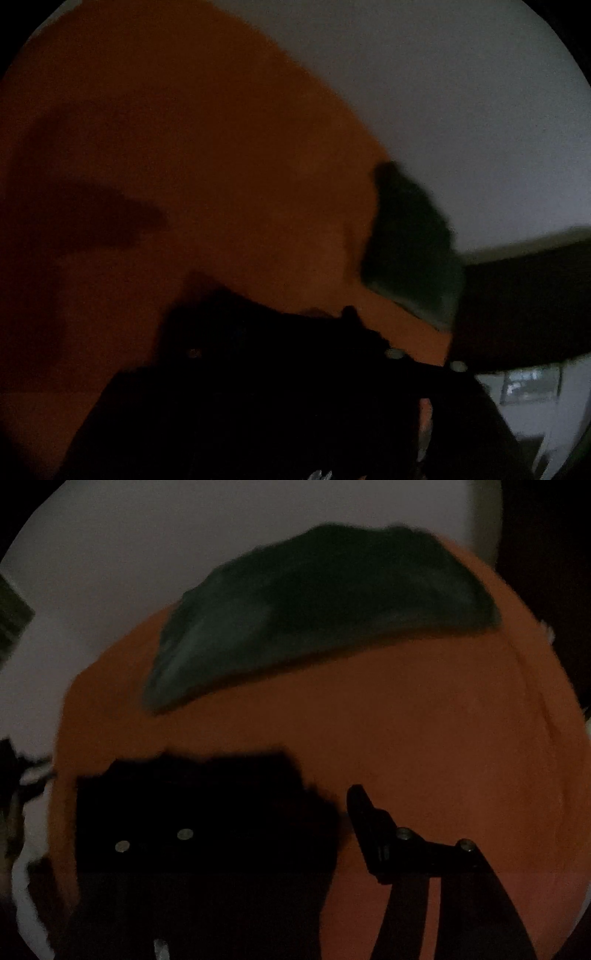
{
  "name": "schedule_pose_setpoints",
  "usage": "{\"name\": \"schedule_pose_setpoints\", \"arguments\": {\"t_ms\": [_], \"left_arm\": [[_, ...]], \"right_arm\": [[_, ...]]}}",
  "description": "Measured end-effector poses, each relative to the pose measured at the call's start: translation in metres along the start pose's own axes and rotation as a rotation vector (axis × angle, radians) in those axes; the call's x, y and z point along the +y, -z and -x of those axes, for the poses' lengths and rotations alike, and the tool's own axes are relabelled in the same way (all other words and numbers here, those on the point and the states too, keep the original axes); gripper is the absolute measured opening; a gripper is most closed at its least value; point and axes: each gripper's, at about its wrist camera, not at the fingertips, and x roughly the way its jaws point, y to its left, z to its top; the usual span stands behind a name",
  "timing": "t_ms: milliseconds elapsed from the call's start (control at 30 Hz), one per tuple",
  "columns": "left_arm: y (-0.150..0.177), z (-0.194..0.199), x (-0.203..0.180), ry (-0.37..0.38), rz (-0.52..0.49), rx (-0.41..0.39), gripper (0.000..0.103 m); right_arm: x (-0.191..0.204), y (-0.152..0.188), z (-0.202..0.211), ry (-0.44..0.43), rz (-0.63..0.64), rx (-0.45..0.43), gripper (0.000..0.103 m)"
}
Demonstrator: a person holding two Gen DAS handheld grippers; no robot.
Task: Fold clothes
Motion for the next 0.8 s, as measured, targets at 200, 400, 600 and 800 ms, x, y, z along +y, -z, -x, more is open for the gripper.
{"name": "schedule_pose_setpoints", "arguments": {"t_ms": [200, 400, 600, 800], "left_arm": [[0.135, 0.071, 0.061, -0.025, -0.164, 0.01, 0.074], [0.235, 0.059, 0.155, 0.042, 0.014, 0.011, 0.074], [0.269, 0.04, 0.174, 0.062, 0.038, -0.011, 0.074], [0.264, 0.023, 0.172, 0.082, 0.096, -0.057, 0.074]], "right_arm": [[-0.042, 0.154, 0.037, -0.106, -0.035, 0.037, 0.058], [-0.076, 0.256, 0.021, -0.213, -0.247, 0.016, 0.048], [-0.051, 0.261, 0.017, -0.257, -0.192, -0.011, 0.041], [-0.039, 0.26, 0.016, -0.269, -0.228, -0.035, 0.025]]}}
